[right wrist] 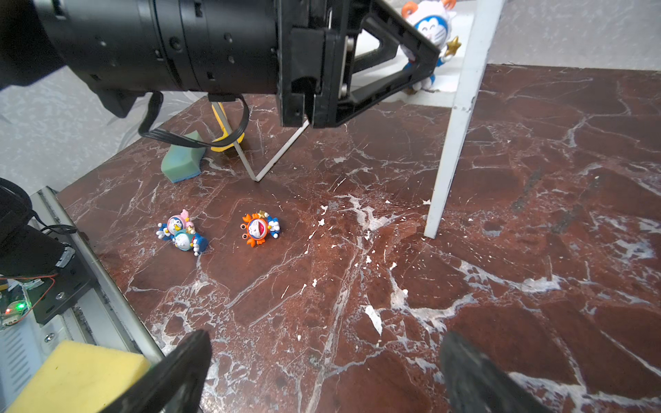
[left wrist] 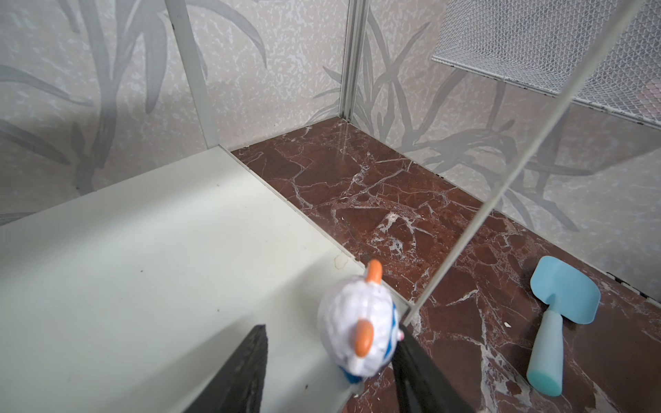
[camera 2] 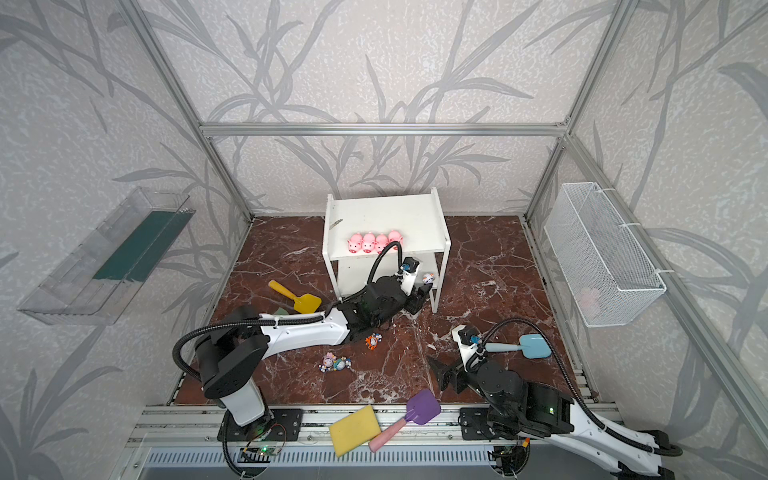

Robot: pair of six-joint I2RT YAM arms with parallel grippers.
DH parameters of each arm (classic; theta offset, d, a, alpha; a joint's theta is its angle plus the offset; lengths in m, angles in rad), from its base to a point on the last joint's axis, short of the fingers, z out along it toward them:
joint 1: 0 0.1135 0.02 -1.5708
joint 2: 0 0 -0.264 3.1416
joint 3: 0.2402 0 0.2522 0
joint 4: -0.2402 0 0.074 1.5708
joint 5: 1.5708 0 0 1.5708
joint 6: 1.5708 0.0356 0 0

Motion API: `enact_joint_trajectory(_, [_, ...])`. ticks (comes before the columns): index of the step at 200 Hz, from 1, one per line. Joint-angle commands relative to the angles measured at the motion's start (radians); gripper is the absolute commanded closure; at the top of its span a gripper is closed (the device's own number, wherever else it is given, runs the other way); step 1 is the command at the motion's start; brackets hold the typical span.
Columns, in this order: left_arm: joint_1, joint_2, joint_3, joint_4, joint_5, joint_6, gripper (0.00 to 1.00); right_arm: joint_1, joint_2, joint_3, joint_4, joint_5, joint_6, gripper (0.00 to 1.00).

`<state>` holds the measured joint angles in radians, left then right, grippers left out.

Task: Place and organize the plastic toys onto the shelf
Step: 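Lower the sheep figurine onto the lower tier and open the left gripper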

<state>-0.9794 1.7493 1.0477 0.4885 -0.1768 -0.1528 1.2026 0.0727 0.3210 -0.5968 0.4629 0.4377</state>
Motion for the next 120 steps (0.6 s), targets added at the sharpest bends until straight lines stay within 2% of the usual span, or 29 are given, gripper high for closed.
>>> enact_joint_trajectory(1, [0.005,-0.001,0.005,-0.028,-0.031,0.019,0.48,0.001,-0.011,0.021,0.001,0.007,0.000,0.01])
enact_joint_trajectory(120, [0.007,0.001,0.015,-0.065,-0.056,0.036,0.47,0.001,-0.022,0.021,-0.002,0.002,0.002,0.01])
